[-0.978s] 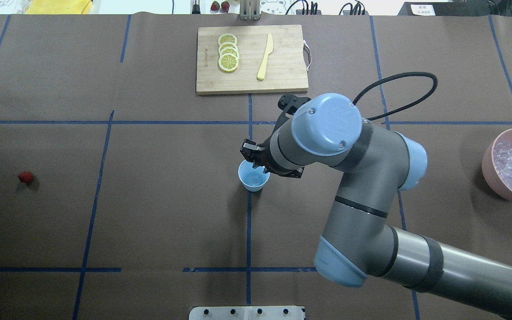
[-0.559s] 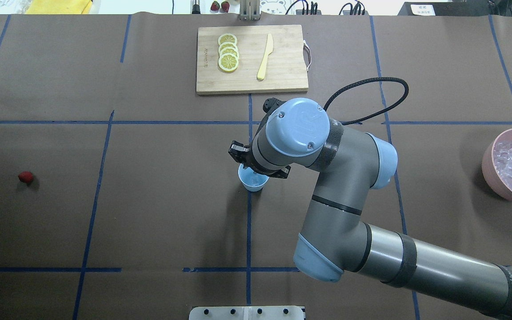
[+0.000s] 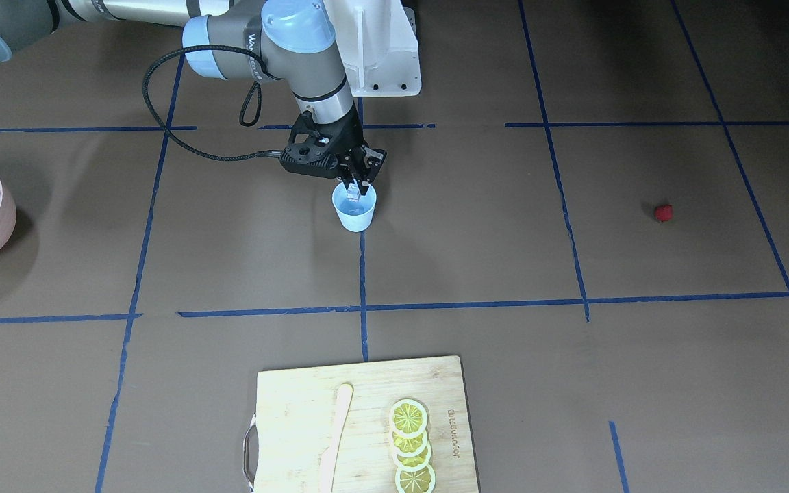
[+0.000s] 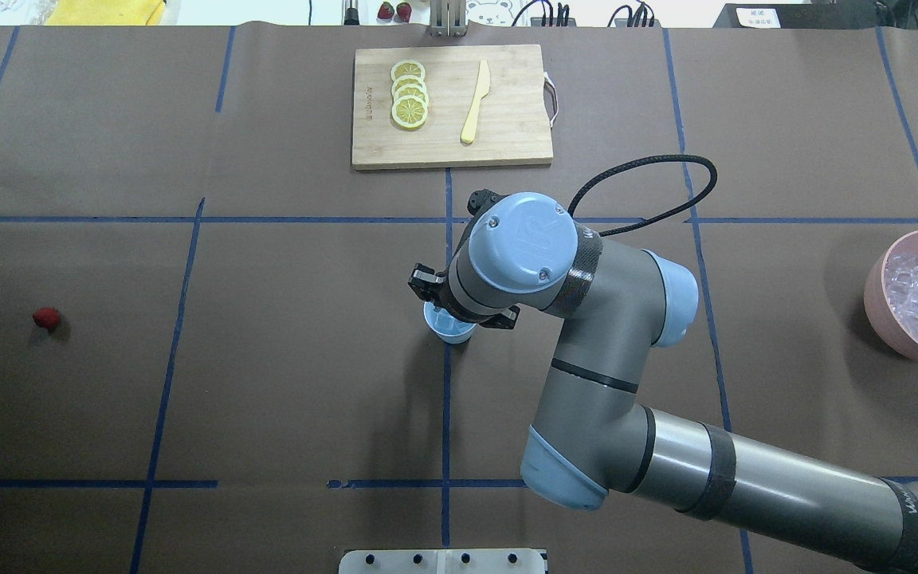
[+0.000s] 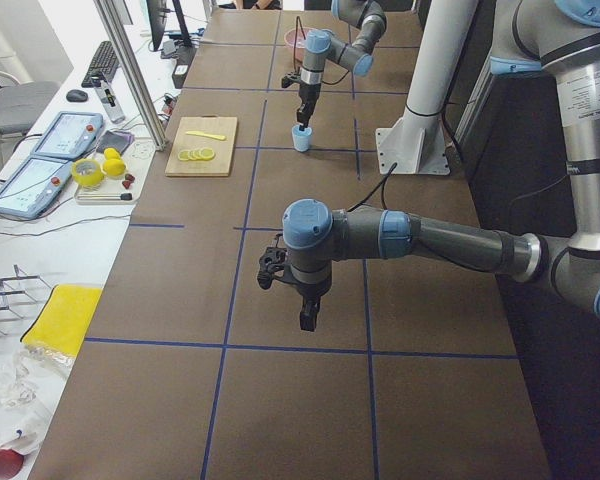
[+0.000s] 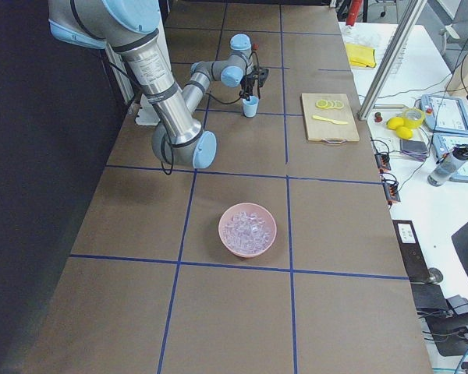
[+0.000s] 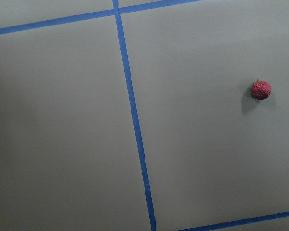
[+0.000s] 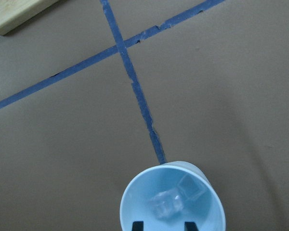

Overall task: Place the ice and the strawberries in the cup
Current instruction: 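Open the right gripper to drop the ice cube into the cup, then move the right gripper back to the ice bowl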

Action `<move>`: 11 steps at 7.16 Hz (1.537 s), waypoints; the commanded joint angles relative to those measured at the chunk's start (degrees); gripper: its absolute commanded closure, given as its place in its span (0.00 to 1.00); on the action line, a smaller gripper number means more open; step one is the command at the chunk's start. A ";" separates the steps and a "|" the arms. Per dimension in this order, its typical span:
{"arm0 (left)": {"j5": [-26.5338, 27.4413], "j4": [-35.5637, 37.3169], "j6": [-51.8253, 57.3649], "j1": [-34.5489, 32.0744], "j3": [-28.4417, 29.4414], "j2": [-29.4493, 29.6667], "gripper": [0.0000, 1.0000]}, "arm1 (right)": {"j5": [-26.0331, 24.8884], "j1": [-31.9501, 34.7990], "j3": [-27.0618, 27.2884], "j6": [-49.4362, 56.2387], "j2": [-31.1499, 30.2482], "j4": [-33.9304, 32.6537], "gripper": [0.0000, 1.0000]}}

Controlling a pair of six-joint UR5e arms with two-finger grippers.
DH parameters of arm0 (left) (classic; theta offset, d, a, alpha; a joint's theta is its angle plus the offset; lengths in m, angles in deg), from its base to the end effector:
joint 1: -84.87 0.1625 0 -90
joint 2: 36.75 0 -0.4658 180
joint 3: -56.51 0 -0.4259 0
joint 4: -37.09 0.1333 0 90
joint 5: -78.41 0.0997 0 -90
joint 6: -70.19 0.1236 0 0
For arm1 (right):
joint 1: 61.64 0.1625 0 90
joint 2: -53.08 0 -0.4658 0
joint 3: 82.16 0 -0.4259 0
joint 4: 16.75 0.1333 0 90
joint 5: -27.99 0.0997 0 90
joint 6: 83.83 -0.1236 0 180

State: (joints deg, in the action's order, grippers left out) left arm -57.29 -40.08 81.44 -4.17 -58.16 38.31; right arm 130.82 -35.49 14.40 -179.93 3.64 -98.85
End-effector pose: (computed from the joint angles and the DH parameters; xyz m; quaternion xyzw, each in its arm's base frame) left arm -0.0382 -0.3953 0.6322 0.0100 0.3888 0.0875 0.9171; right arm -0.6253 -0.4249 0.1917 -0.0177 -0.4693 0.1952 0.8610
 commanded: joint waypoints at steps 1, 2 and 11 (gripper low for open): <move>0.00 0.00 0.00 0.00 -0.03 0.00 0.00 | 0.00 -0.05 -0.06 0.04 0.13 0.01 0.49; 0.00 0.00 0.00 0.00 -0.03 0.00 0.00 | 0.00 0.04 0.37 0.04 0.22 0.01 0.43; 0.09 0.00 0.00 0.00 0.06 0.00 0.00 | 21.15 28.72 20.51 37.81 -36.29 -0.17 0.01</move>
State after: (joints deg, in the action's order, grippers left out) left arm -57.21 -40.08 81.44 -4.17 -58.10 38.31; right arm 147.91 -13.19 34.61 -154.11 -26.50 -99.33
